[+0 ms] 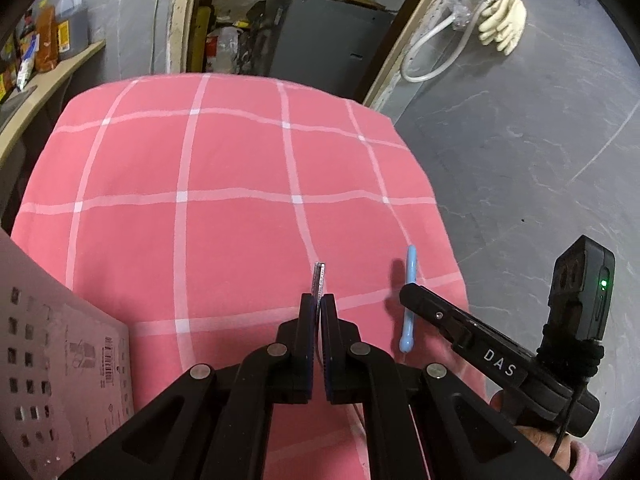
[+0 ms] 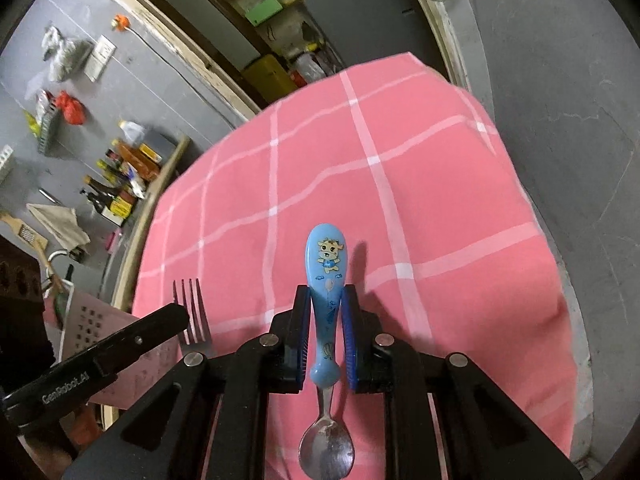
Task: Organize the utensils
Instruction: 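Carry the fork with the left tool while the right tool carries the blue spoon toward the caddy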
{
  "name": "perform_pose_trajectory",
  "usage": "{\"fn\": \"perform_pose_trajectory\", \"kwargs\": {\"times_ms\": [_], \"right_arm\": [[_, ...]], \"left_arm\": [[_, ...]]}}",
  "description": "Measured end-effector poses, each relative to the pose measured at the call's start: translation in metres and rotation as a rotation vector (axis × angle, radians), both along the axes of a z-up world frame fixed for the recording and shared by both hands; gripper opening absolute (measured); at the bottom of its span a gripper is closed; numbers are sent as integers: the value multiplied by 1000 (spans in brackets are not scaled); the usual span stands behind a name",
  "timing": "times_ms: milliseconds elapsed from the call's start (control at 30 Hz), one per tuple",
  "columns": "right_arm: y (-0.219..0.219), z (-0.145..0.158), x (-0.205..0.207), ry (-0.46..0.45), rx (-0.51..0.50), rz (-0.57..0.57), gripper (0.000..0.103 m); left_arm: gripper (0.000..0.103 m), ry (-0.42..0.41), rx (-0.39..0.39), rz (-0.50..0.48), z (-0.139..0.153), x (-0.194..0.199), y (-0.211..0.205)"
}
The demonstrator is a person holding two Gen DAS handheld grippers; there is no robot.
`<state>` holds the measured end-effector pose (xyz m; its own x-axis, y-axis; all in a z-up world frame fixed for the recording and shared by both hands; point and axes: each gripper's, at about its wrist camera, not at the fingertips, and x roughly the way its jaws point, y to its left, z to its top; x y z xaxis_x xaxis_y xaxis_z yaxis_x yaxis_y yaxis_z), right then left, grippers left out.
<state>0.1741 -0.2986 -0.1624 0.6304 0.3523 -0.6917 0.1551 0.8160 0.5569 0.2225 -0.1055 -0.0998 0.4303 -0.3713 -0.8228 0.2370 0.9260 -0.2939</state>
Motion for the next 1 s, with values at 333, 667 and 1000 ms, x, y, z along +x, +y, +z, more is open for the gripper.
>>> {"fn": "perform_pose_trajectory", "kwargs": {"times_ms": [333,667,1000], "right_arm": [[-6,18,-27,-134,11,-16,13],[-6,38,-43,-227,-16,-20,1],[11,3,-9,-16,-94,93,10]], "left_arm": [[3,-59,8,-31,18,-18,-3],[3,-106,15,-52,32,-30,-1],[3,-71,39,-30,21,-26,0]]}}
